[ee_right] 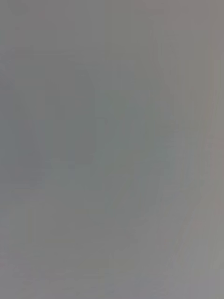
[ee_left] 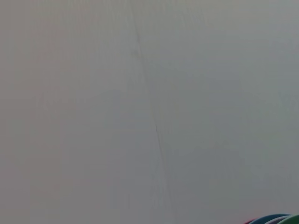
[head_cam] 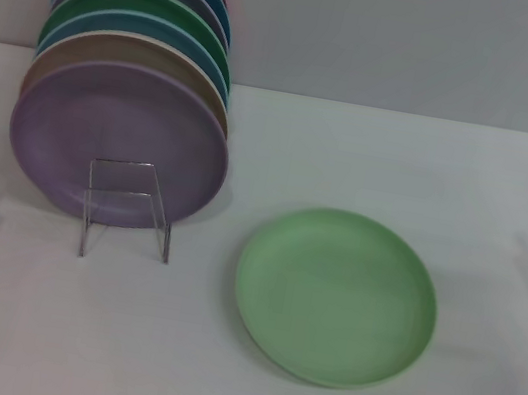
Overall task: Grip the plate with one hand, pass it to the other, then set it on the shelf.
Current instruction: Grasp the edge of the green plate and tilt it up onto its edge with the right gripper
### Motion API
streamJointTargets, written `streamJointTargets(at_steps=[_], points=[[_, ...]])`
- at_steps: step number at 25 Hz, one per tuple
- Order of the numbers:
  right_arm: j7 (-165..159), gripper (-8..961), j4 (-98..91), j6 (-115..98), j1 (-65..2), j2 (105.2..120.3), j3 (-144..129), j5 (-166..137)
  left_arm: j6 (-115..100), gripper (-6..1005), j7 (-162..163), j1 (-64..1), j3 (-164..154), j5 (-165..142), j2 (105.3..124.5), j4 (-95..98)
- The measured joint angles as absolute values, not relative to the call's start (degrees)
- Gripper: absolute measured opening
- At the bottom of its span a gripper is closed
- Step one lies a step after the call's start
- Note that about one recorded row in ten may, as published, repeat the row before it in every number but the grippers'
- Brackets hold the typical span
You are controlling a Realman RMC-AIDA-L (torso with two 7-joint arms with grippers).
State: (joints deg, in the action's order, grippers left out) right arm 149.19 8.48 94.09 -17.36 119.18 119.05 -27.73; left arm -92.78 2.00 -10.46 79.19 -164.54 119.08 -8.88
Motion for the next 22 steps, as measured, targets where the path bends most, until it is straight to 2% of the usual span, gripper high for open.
streamJointTargets(at_steps=[11,13,14,15,19,21,22], points=[[144.6,804,13.1,88.6,-16.3,119.03,118.7,-29.5,-92.8,805,2.0,-10.5,79.1,-164.5,119.08,-8.9],[139.4,803,20.0,81.0,-15.5,119.01,118.4,-33.1,-92.8,805,2.0,-10.5,79.1,-164.5,119.08,-8.9],[132.8,803,29.7,70.8,-14.5,119.11,117.4,-38.9,-92.8,805,2.0,-10.5,79.1,-164.5,119.08,-8.9],[132.8,803,29.7,70.8,-14.5,119.11,117.4,-38.9,-92.8,805,2.0,-10.6,79.1,-164.5,119.08,-8.9],[105.2,802,56.0,48.0,-13.1,118.84,111.8,-62.2,-92.8,805,2.1,-11.1,79.1,-164.6,119.08,-8.9],[98.8,801,60.2,46.1,-13.2,118.8,111.5,-68.8,-92.8,804,2.1,-11.1,79.0,-164.6,119.08,-8.9],[86.2,800,66.9,45.3,-13.8,118.8,111.0,-82.4,-92.8,804,2.1,-11.2,79.0,-164.6,119.08,-9.0]])
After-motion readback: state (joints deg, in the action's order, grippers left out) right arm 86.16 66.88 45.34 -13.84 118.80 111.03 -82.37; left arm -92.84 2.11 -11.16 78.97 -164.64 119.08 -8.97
